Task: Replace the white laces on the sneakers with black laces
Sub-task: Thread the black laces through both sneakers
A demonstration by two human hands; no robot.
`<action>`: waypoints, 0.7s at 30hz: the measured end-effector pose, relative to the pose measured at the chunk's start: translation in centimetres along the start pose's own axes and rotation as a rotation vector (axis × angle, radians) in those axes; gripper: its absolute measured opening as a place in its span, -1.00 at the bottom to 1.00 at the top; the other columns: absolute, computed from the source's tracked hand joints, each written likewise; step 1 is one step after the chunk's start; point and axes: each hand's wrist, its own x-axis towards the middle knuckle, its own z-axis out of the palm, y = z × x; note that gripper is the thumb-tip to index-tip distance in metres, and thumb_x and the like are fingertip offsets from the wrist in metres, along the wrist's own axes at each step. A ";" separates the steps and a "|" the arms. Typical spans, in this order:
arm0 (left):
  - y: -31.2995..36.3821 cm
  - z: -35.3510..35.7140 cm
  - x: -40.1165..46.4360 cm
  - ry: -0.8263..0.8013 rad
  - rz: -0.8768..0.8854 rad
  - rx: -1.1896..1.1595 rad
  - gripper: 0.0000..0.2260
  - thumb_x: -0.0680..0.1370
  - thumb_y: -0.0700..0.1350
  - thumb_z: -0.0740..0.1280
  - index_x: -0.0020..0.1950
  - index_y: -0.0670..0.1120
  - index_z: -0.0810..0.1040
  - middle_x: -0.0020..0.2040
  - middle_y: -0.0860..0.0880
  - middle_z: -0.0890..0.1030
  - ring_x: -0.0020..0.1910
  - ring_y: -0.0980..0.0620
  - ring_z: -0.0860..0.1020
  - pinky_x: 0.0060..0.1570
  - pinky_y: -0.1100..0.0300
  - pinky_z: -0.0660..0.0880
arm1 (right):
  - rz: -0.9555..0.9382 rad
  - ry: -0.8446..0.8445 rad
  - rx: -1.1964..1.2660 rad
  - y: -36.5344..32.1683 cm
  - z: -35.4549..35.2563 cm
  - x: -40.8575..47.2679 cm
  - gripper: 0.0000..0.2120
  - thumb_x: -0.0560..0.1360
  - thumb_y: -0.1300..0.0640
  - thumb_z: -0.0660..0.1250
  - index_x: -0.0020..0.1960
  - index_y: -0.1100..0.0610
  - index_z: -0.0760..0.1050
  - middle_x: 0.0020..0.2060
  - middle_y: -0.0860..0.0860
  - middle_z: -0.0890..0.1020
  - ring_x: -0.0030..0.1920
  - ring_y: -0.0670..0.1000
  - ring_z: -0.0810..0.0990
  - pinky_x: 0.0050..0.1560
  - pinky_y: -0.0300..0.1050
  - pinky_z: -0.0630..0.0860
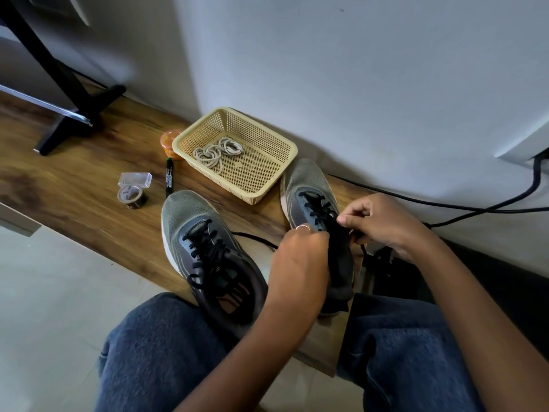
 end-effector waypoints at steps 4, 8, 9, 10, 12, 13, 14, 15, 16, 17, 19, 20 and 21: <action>0.1 0.1 -0.1 -0.015 0.014 0.065 -0.78 0.54 -0.21 0.30 0.17 -0.17 0.57 -0.03 -0.11 0.49 -0.01 -0.13 0.49 -0.24 0.12 0.28 | -0.015 0.011 -0.028 0.0 0.4 0.1 -0.81 0.47 0.02 0.44 -0.22 0.13 0.63 -0.28 0.08 0.67 -0.34 -0.05 0.59 -0.33 -0.21 0.48; 0.0 0.0 -0.1 -0.004 0.013 0.069 -0.77 0.57 -0.22 0.25 0.21 -0.17 0.56 -0.03 -0.11 0.49 -0.02 -0.12 0.48 -0.25 0.12 0.26 | -0.060 0.067 -0.157 -0.3 1.0 0.4 -0.69 0.42 -0.11 0.45 -0.25 0.14 0.58 -0.41 0.00 0.59 -0.41 -0.08 0.51 -0.40 -0.24 0.37; 0.0 0.0 -0.1 -0.006 0.009 0.062 -0.76 0.58 -0.21 0.25 0.22 -0.16 0.56 -0.02 -0.11 0.49 -0.01 -0.11 0.48 -0.24 0.12 0.27 | -0.059 0.064 -0.166 -0.3 1.1 0.5 -0.69 0.39 -0.11 0.47 -0.23 0.14 0.57 -0.38 0.03 0.62 -0.39 -0.06 0.53 -0.40 -0.24 0.36; -0.1 0.0 -0.1 -0.001 0.006 0.056 -0.76 0.58 -0.21 0.25 0.22 -0.15 0.56 -0.01 -0.10 0.50 0.00 -0.10 0.48 -0.23 0.12 0.28 | -0.055 0.055 -0.166 -0.3 1.1 0.6 -0.69 0.37 -0.10 0.50 -0.21 0.15 0.57 -0.35 0.06 0.64 -0.38 -0.03 0.54 -0.40 -0.23 0.36; -0.3 0.1 0.0 0.015 -0.004 0.048 -0.77 0.59 -0.21 0.24 0.22 -0.13 0.56 -0.01 -0.08 0.51 0.00 -0.09 0.49 -0.23 0.13 0.30 | -0.045 0.031 -0.153 -0.3 1.2 0.8 -0.69 0.35 -0.04 0.53 -0.18 0.18 0.56 -0.33 0.11 0.64 -0.38 0.00 0.52 -0.41 -0.22 0.36; -0.4 0.2 0.1 0.023 -0.011 0.038 -0.77 0.58 -0.21 0.25 0.22 -0.13 0.56 0.00 -0.09 0.51 0.00 -0.10 0.50 -0.23 0.12 0.31 | -0.040 0.022 -0.145 -0.2 1.1 0.9 -0.70 0.35 -0.02 0.54 -0.17 0.19 0.55 -0.34 0.10 0.63 -0.39 0.00 0.51 -0.42 -0.22 0.36; -0.4 0.2 0.1 0.031 -0.018 0.027 -0.77 0.58 -0.22 0.25 0.21 -0.13 0.56 0.00 -0.09 0.52 0.00 -0.11 0.51 -0.23 0.11 0.34 | -0.038 0.018 -0.133 0.0 1.1 0.9 -0.72 0.34 0.01 0.55 -0.18 0.18 0.55 -0.35 0.09 0.61 -0.39 -0.01 0.50 -0.42 -0.22 0.38; -0.5 0.2 0.1 0.041 -0.024 0.016 -0.78 0.58 -0.23 0.25 0.20 -0.14 0.56 0.00 -0.10 0.53 -0.01 -0.12 0.52 -0.23 0.09 0.37 | -0.034 0.016 -0.116 0.1 1.0 1.1 -0.75 0.34 0.04 0.56 -0.19 0.16 0.55 -0.36 0.07 0.59 -0.40 -0.02 0.50 -0.42 -0.22 0.40; -0.5 0.2 0.2 0.054 -0.031 0.010 -0.79 0.57 -0.23 0.26 0.19 -0.14 0.56 -0.01 -0.10 0.54 -0.02 -0.13 0.53 -0.22 0.07 0.40 | -0.028 0.013 -0.098 0.3 1.0 1.2 -0.77 0.34 0.08 0.56 -0.20 0.15 0.54 -0.36 0.07 0.58 -0.40 -0.02 0.49 -0.41 -0.20 0.43; -0.5 0.2 0.2 0.067 -0.036 0.009 -0.80 0.57 -0.23 0.26 0.17 -0.14 0.56 -0.01 -0.10 0.54 -0.03 -0.14 0.53 -0.21 0.06 0.42 | -0.020 0.010 -0.084 0.5 1.0 1.3 -0.79 0.35 0.12 0.55 -0.21 0.14 0.53 -0.35 0.09 0.57 -0.39 -0.01 0.50 -0.38 -0.16 0.46; -0.6 0.2 0.3 0.090 -0.045 0.002 -0.81 0.56 -0.23 0.28 0.15 -0.14 0.56 -0.02 -0.10 0.55 -0.05 -0.13 0.54 -0.24 0.08 0.42 | -0.008 0.008 -0.082 0.7 1.1 1.5 -0.81 0.36 0.18 0.54 -0.23 0.12 0.51 -0.35 0.10 0.58 -0.37 0.02 0.52 -0.31 -0.06 0.51; -0.6 0.1 0.4 0.097 -0.048 -0.002 -0.82 0.56 -0.23 0.28 0.15 -0.13 0.56 -0.02 -0.10 0.55 -0.06 -0.13 0.55 -0.25 0.10 0.39 | -0.008 0.012 -0.090 0.8 1.1 1.6 -0.81 0.36 0.19 0.53 -0.23 0.12 0.51 -0.37 0.09 0.58 -0.36 0.03 0.52 -0.29 -0.04 0.51; -0.6 0.1 0.4 0.099 -0.055 -0.001 -0.82 0.57 -0.22 0.28 0.15 -0.12 0.56 -0.02 -0.09 0.55 -0.06 -0.12 0.54 -0.26 0.12 0.35 | -0.011 0.013 -0.097 0.8 1.1 1.6 -0.81 0.37 0.19 0.53 -0.23 0.12 0.51 -0.38 0.08 0.58 -0.36 0.03 0.53 -0.28 -0.04 0.51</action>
